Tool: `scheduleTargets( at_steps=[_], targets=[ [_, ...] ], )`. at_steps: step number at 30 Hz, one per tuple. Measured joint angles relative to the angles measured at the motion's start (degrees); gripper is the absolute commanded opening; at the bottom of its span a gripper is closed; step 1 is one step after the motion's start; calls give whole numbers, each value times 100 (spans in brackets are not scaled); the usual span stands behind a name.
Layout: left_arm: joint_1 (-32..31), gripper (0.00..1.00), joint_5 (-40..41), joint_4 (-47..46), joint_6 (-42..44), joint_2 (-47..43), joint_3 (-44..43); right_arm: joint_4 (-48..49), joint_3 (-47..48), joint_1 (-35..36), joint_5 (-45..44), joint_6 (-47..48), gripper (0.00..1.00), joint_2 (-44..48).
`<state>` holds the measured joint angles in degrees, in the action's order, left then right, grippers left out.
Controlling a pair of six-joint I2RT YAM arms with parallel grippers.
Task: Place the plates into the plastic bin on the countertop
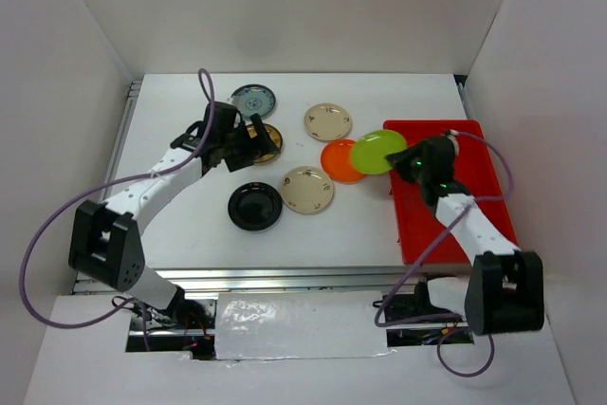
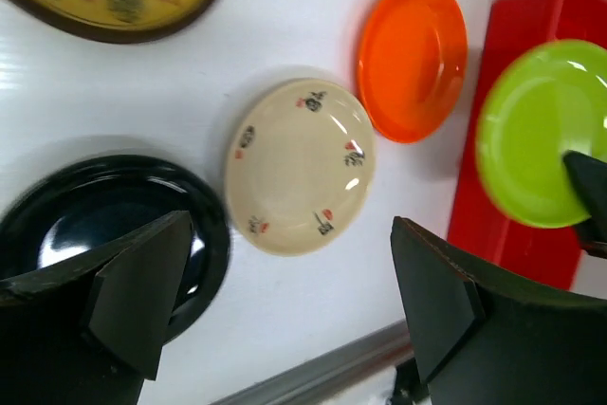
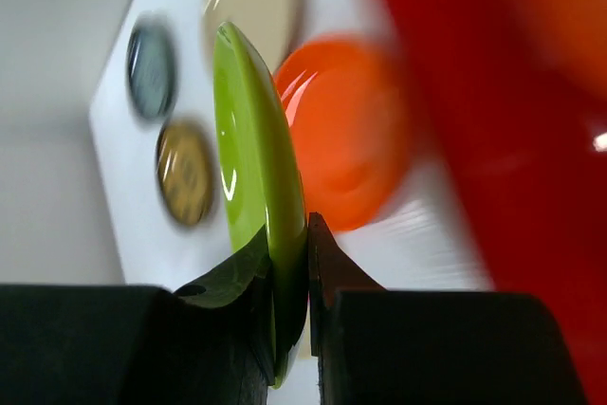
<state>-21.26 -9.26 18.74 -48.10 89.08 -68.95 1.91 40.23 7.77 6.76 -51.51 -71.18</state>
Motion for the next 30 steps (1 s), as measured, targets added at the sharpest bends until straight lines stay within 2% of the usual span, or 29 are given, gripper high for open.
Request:
scheduleTargets(
  at_steps=[4,8,12,16,18,19,20,21,26,30],
  targets=[
    [13,99,667,306,177,-857,380,-219,-588,-1744,-203,-116,0,789],
    [57,99,1036,481,348,-1591,802,-216,-595,-2966,-70,-92,0,750],
    [111,99,1143,575,463,-1773,1145,-140,-483,-3508,254,-52,1,61],
    [146,99,1147,634,470,-1773,1453,57,-251,-3587,520,-55,8,-804],
    [151,99,1165,697,481,-1775,1569,122,-168,-3565,623,-70,39,-1049],
    [151,99,1180,728,487,-1784,1604,140,-129,-3541,638,-74,61,-1115],
    [155,99,1200,754,496,-1794,1644,144,-68,-3519,664,-107,97,-1172],
    [160,99,1209,776,514,-1818,1679,138,9,-3482,634,-111,100,-1193],
    [201,99,1311,892,601,-2094,1840,-46,463,-3163,369,-24,100,-1104],
    [249,99,1517,1005,575,-2247,1912,-726,852,-2918,-68,0,100,-765]
  ],
)
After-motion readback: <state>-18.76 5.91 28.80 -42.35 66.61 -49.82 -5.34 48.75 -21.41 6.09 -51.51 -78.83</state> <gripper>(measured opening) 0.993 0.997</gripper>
